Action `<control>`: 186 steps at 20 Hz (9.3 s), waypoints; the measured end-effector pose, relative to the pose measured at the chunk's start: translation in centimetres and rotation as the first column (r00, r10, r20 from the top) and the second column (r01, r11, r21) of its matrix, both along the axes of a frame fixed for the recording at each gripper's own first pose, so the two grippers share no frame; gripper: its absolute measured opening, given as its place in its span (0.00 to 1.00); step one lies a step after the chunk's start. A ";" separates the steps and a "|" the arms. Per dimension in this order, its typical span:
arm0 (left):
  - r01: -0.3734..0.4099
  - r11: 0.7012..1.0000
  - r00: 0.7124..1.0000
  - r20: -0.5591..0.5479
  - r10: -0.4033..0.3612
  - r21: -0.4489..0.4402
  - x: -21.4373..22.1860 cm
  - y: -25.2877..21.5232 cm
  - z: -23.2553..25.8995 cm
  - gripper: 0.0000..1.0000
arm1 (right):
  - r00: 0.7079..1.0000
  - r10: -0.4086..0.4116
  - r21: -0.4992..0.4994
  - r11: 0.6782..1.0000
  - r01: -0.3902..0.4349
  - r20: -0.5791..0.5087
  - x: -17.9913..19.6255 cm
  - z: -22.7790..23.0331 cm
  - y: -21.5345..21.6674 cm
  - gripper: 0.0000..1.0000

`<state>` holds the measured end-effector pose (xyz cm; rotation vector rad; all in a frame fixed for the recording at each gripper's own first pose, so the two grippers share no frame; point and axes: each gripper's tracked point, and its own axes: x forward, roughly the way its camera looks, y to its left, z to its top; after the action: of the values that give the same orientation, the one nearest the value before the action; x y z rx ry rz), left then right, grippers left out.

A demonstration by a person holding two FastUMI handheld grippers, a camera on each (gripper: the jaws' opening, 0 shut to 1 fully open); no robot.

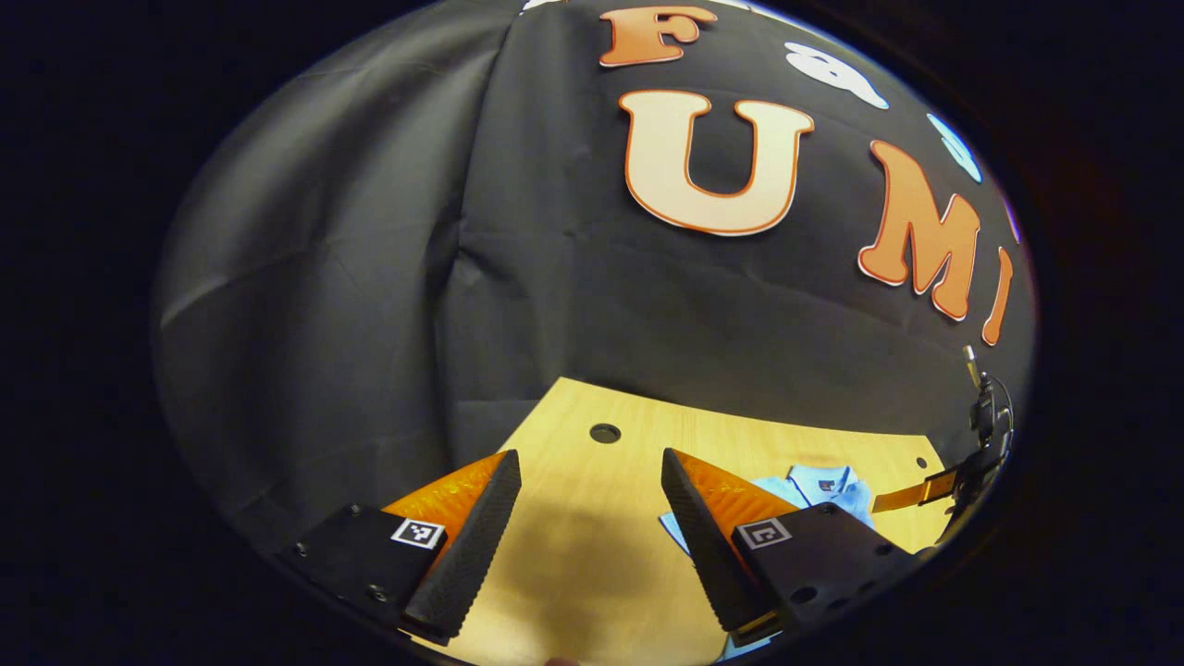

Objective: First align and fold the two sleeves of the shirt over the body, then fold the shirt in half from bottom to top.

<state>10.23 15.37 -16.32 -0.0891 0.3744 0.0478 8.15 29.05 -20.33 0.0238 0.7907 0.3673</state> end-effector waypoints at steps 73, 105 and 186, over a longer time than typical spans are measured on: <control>0.421 0.905 0.673 -0.645 -0.362 -0.068 6.4 -31.3 -12.7 0.04 | 0.940 -0.319 0.139 0.932 0.334 -0.122 -6.5 -5.0 -28.5 0.99; 0.509 0.860 0.643 -0.650 -0.406 -0.034 0.2 -39.8 -17.7 1.00 | 0.964 -0.215 0.038 0.974 0.223 -0.158 -8.9 -8.2 -27.4 0.98; 0.332 0.941 0.689 -0.664 -0.292 -0.070 -10.1 -25.0 -16.3 0.05 | 0.995 -0.016 -0.208 0.978 -0.004 -0.096 -7.2 -5.7 -18.1 0.01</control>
<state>0.16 -9.66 -32.67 0.0565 1.1145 -0.2616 0.98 10.95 -26.03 -0.1531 0.9217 0.2777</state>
